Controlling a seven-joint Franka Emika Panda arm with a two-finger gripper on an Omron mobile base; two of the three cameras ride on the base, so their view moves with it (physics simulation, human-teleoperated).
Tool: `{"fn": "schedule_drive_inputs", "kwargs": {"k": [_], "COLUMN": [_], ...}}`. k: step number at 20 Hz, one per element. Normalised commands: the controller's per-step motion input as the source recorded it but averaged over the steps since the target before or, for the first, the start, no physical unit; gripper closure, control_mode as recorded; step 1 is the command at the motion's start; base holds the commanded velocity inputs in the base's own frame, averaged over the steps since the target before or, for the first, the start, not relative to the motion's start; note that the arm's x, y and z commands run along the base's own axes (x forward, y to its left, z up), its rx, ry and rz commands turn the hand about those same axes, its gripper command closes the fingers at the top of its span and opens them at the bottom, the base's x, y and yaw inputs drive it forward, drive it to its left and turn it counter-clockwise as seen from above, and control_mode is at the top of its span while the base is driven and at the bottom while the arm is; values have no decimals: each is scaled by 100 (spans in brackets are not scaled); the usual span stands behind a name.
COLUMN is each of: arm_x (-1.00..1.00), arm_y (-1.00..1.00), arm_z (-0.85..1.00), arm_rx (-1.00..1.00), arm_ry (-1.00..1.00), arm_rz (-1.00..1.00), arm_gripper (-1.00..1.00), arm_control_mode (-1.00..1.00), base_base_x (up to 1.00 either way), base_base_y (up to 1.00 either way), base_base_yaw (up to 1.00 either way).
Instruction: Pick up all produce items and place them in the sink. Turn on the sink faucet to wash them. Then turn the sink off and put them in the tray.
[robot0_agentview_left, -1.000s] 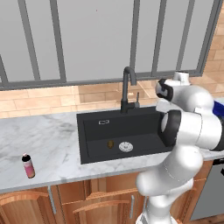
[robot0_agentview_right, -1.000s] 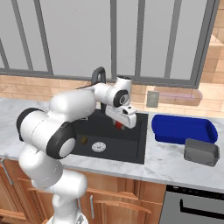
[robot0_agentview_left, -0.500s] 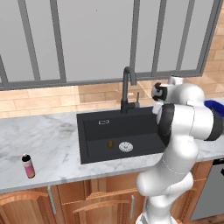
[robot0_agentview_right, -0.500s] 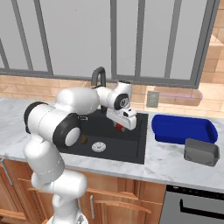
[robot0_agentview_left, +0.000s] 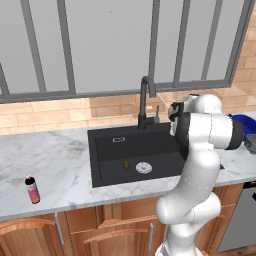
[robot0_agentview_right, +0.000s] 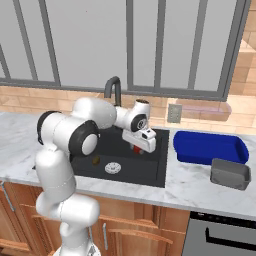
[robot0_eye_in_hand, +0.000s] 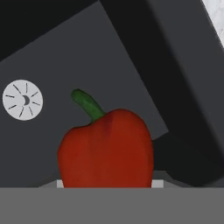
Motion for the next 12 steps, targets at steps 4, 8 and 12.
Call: {"fn": "schedule_drive_inputs", "kwargs": {"k": [4,8,12], "arm_x": [21,13,19], "arm_y": [5,11,10], "arm_z": [-46,-44,-43], "arm_rx": [1,2,2], "arm_ry": [0,1,2], "arm_rz": [7,8,8], "arm_gripper": [100,100,100], "arm_control_mode": [-100,-100,-100], "base_base_x": [0,0,0], "base_base_y": [0,0,0], "base_base_yaw": [0,0,0]}}
